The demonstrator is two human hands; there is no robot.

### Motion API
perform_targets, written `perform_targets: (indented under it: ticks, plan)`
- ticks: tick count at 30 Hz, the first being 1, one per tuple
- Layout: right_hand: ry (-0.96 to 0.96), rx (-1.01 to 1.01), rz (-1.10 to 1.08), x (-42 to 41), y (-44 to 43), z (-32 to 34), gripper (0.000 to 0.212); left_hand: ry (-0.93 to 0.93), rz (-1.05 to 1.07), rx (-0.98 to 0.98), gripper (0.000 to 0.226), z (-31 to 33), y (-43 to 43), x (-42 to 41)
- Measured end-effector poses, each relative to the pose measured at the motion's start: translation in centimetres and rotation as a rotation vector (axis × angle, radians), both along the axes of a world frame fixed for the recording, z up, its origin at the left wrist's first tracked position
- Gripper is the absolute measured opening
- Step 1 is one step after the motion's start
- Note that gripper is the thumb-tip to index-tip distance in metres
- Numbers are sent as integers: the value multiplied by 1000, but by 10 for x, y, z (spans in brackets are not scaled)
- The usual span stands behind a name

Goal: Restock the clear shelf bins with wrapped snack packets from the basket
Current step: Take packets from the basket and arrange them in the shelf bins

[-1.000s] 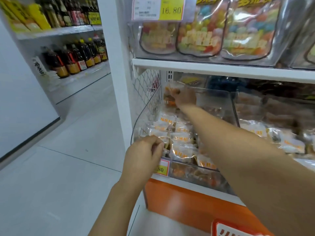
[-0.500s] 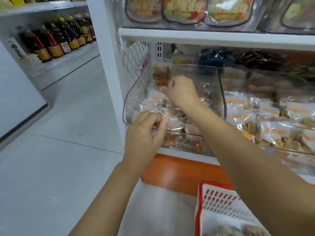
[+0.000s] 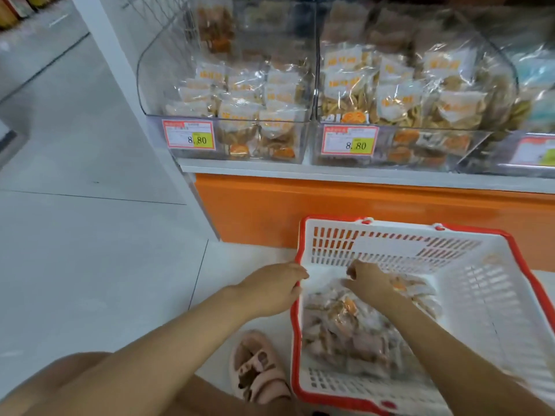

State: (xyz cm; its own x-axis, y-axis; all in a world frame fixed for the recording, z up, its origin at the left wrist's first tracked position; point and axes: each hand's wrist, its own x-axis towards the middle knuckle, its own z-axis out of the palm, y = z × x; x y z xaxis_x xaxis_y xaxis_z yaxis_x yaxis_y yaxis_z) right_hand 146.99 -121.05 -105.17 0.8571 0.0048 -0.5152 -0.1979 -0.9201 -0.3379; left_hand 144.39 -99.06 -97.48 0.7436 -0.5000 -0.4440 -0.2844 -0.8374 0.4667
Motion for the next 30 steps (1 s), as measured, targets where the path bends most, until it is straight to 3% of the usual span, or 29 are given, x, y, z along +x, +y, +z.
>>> perform_targets:
  ticks: [2,5,8,10,14,18,20,22,24,27,29,30]
  plan:
    - [175,32,-113,-20,-16,-49,48,18,0,-8,42,1,-1,2]
    - [175,23,-161,-45,-22,-95,63,22,9,12,39,5,-5,8]
    - [114,80,-295,-51,-17,-92,48,18,4,38,38,9,-9,12]
    - [207,106,-262,-47,-18,-81,31,24,6,48,38,10,-11,15]
    - [369,247,-180,-25,-28,-30,28,78,31,39,43,16,-12,20]
    - [225,597,-194,-7,-17,70,12,307,193,-25,73,46,-10,32]
    - [123,754,-181,-2,-6,120,15,392,315,-182,62,71,-5,42]
    - [6,833,-107,3,11,167,11,386,510,-474,34,102,2,52]
    - [-151,815,-30,11,29,208,10,256,644,-733,13,134,12,62]
    - [-471,731,27,39,63,260,7,38,776,-1039,8,171,31,80]
    - [-610,682,-10,73,89,279,17,-168,872,-1093,12,180,47,96]
    - [-617,681,-52,93,102,284,24,-319,932,-1017,16,179,56,104]
